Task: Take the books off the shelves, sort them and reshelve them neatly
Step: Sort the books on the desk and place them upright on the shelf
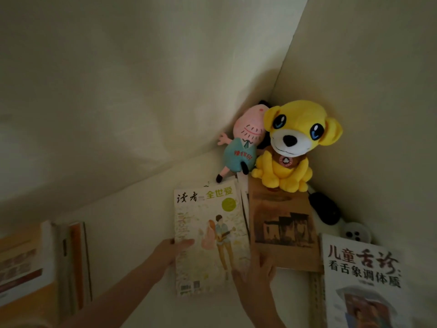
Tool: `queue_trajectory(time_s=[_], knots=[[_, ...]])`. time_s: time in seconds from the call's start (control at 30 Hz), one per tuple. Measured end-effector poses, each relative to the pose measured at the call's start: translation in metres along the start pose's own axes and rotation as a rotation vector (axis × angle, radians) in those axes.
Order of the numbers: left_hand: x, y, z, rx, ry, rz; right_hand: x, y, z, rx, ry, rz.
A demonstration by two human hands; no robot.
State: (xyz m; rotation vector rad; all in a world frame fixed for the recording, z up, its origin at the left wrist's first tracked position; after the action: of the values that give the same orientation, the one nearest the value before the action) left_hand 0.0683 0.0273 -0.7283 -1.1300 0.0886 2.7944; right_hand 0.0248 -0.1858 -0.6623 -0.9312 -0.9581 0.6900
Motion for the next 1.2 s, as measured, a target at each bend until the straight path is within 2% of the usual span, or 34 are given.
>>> queue_trajectory(time_s=[0.03,0.23,0.4,0.43,0.47,0.5,0.53,0.63,0.7,0.77,0.83,0.93,1.03,1.2], knots=[[0.004,-0.002,-0.004,-0.009,-0.011,0.029,-0.002,0.002,0.001,-0.056,-0.015,0.023],[0.010,-0.007,-0.012,0.063,0.003,0.019,-0.003,0.020,0.000,-0.095,-0.039,0.003],[0.004,-0.003,-0.011,0.032,0.083,0.096,0.016,0.027,0.008,0.012,-0.101,-0.014],[0.006,-0.002,-0.011,0.028,0.073,0.118,0.013,0.034,0.012,0.119,-0.071,-0.094],[0.008,-0.002,-0.012,0.031,0.053,0.142,0.013,0.032,0.014,0.126,-0.053,-0.161],[0.011,-0.003,-0.013,0.035,0.027,0.163,0.012,0.035,0.014,0.115,-0.079,-0.052],[0.013,-0.003,-0.013,0.043,0.009,0.176,0.010,0.037,0.015,0.144,-0.082,-0.051],[0.008,-0.003,-0.012,0.092,0.030,0.174,0.009,0.035,0.014,0.041,-0.160,-0.032],[0.003,-0.006,-0.007,0.153,0.076,0.179,0.010,0.036,0.012,0.087,-0.139,-0.054],[0.004,-0.017,-0.001,0.200,0.094,0.208,0.013,0.044,0.015,0.204,-0.133,-0.043],[0.016,-0.043,0.004,0.169,0.067,0.225,0.012,0.056,0.020,0.371,-0.016,-0.096],[0.038,-0.072,0.011,0.130,0.001,0.189,0.020,0.066,0.008,0.474,0.076,-0.356],[0.045,-0.076,0.014,0.072,-0.069,0.151,0.030,0.085,-0.014,0.569,0.245,-0.599],[0.028,-0.079,0.019,-0.038,-0.031,0.206,0.046,0.106,-0.041,0.616,0.294,-0.604]])
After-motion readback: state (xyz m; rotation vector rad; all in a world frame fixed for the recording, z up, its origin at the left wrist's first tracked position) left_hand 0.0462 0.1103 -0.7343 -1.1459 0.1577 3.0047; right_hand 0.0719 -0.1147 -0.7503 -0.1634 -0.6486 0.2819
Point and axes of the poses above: each hand's wrist, its own z-axis away from the middle knuckle, its own y-axis out of the palm, x = y × z, the point moved 9 cm from there along -z, towards the middle knuckle, and after that the axes turned 5 degrees about y, right-handed, at the moved point
